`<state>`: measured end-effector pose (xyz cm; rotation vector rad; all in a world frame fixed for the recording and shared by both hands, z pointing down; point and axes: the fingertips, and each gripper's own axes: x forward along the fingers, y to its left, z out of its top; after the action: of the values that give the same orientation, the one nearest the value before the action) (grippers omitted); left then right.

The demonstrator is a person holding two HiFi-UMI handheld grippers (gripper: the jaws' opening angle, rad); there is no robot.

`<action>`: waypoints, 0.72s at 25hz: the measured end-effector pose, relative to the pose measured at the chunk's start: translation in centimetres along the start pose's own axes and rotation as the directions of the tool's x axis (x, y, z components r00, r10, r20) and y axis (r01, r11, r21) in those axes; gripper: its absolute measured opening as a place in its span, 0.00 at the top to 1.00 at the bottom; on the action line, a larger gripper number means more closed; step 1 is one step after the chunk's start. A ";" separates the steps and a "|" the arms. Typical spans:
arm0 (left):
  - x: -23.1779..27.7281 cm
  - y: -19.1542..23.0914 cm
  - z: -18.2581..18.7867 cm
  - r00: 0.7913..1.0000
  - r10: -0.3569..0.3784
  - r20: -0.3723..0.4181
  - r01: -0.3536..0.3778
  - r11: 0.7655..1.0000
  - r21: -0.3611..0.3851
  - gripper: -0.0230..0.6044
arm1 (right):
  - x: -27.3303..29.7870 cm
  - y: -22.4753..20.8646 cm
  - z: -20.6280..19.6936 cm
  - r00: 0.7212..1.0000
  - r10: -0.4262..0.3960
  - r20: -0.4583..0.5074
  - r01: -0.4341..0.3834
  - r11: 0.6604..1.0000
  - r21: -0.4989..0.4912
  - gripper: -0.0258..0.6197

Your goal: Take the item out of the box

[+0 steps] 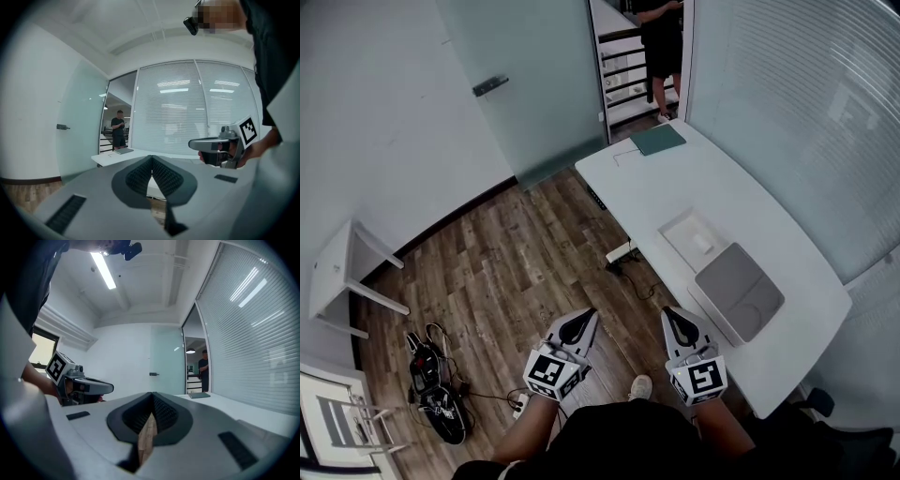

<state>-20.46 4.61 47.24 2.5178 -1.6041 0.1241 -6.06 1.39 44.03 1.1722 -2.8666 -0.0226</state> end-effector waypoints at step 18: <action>10.1 -0.4 0.3 0.999 -0.036 -0.025 0.036 0.999 0.003 0.94 | 3.5 -9.9 -0.4 0.999 -0.035 0.024 0.033 0.998 0.057 0.95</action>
<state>-15.77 -4.29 48.47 2.5363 -1.5495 0.1536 -1.61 -8.14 44.30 1.2393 -2.8864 0.0433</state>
